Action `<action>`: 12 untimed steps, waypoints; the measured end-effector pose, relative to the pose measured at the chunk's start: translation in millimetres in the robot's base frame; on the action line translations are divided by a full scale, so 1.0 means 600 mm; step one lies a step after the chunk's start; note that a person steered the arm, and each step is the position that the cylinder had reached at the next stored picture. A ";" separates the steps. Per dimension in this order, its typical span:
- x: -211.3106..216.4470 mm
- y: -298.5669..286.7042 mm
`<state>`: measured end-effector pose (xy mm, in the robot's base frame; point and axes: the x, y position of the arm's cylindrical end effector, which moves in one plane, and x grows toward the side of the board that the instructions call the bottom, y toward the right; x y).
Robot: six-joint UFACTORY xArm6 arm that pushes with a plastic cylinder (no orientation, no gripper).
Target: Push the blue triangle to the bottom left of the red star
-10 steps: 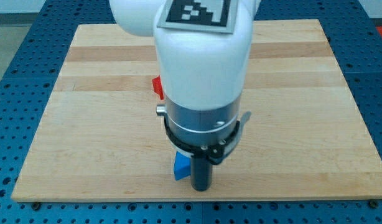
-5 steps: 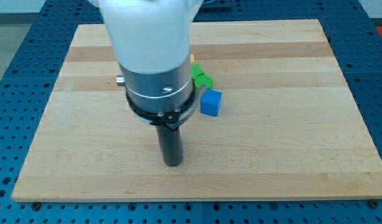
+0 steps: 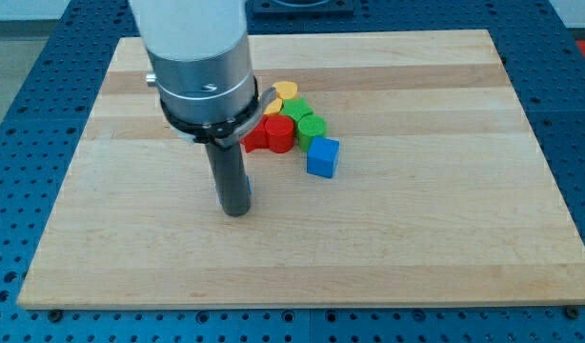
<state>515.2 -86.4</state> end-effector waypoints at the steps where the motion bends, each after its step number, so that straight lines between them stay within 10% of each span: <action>1: -0.001 -0.030; 12: -0.052 0.021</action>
